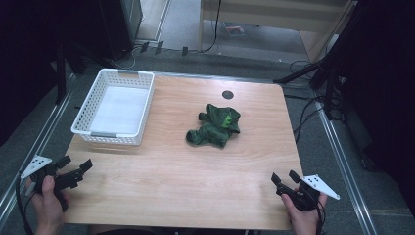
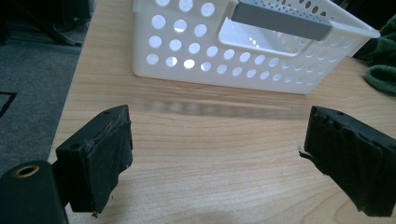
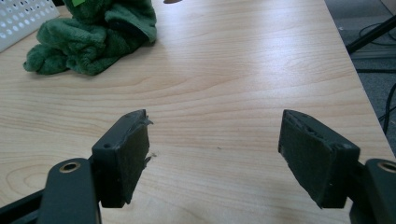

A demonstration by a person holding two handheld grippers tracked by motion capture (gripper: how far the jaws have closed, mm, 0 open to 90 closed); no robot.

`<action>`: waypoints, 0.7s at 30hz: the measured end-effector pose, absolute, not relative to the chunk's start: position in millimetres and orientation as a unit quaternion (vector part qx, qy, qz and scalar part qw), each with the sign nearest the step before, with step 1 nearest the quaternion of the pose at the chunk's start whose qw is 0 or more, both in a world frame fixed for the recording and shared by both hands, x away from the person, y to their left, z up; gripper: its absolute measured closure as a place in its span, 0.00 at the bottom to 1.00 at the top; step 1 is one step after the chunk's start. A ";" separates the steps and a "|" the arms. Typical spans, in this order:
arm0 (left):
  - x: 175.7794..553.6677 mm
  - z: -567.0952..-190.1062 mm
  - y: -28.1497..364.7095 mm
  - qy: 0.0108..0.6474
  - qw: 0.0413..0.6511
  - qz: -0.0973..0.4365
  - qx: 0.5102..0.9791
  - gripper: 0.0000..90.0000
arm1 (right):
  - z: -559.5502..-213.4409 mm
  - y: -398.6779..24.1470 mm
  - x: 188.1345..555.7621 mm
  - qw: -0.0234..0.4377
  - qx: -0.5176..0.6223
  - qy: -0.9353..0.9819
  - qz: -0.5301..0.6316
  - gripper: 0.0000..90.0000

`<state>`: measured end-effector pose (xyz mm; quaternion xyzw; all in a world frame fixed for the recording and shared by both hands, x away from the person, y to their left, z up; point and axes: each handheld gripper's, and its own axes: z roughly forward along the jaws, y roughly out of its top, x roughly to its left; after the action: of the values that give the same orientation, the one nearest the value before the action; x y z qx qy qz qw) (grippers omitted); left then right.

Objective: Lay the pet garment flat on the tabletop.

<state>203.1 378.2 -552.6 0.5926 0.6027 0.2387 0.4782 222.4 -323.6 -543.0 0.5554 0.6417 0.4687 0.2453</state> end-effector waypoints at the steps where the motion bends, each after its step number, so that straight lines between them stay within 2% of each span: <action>1: 203.2 -552.6 378.4 0.603 0.479 0.238 0.592 0.09 | -542.8 -322.5 223.7 0.244 0.556 0.642 0.468 0.28; 6: 204.1 -553.1 377.6 0.604 0.476 0.240 0.592 0.09 | -536.1 -310.8 230.2 0.254 0.550 0.653 0.454 0.28; 12: 204.6 -553.3 376.5 0.602 0.473 0.242 0.596 0.09 | -509.3 -282.5 248.2 0.263 0.517 0.678 0.453 0.27; 18: 205.3 -553.3 376.1 0.601 0.474 0.244 0.596 0.09 | -484.0 -234.3 280.7 0.278 0.478 0.708 0.440 0.16; 21: 206.0 -553.4 375.6 0.601 0.472 0.246 0.596 0.09 | -477.1 -212.6 298.1 0.257 0.465 0.724 0.441 0.14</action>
<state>206.0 375.6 -553.4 0.5965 0.6005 0.2459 0.4724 298.1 -212.6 -477.1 0.4648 0.7235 0.4410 0.2569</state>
